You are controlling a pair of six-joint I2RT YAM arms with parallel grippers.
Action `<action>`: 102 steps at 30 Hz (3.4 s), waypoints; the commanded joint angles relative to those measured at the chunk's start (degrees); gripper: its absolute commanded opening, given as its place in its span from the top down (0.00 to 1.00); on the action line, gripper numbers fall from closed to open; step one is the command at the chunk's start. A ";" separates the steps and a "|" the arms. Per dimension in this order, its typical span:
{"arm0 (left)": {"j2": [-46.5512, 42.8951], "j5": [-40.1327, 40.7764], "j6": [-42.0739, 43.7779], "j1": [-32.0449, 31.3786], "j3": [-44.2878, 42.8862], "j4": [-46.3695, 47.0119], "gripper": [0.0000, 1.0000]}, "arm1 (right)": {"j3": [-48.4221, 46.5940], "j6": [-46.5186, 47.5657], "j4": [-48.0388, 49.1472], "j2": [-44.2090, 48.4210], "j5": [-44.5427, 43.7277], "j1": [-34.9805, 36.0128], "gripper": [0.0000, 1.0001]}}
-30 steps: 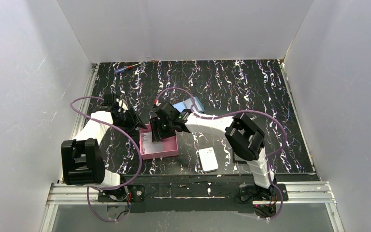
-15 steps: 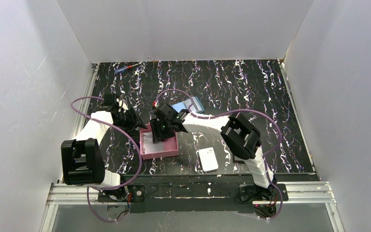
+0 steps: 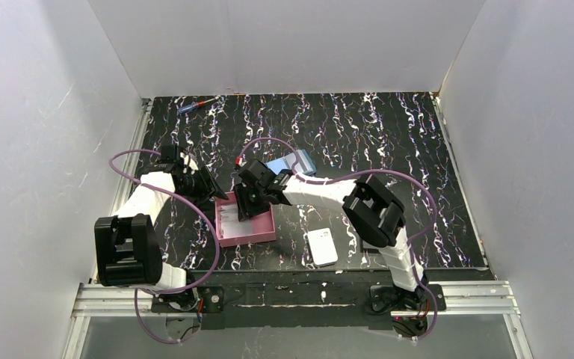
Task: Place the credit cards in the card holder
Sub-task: Pick up the credit card from the storage box.
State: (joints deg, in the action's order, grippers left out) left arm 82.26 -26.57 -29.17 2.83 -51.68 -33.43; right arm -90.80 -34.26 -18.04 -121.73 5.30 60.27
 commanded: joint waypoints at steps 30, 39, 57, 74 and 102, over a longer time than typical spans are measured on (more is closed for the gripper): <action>-2.36 -0.57 1.00 0.07 0.63 -1.20 0.51 | 1.84 2.25 4.03 7.84 0.67 2.57 0.44; -2.43 -0.55 1.11 0.07 0.79 -1.20 0.50 | 2.78 2.18 4.23 8.70 0.33 2.57 0.45; -3.06 -1.33 1.13 0.07 0.88 -1.15 0.50 | 11.18 2.96 20.04 12.20 5.54 2.57 0.66; -3.99 -1.77 1.13 0.10 0.94 -1.35 0.50 | 8.82 2.09 19.74 9.13 8.15 1.72 0.73; -13.41 -20.72 6.16 0.07 -5.62 -3.58 0.30 | 17.49 -14.78 32.74 18.03 43.73 -20.41 0.99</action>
State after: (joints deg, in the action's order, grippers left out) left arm 73.10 -42.09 -24.29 2.87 -60.18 -36.67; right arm -76.09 -45.08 9.82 -107.66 37.93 40.73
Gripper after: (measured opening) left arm 0.699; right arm 0.031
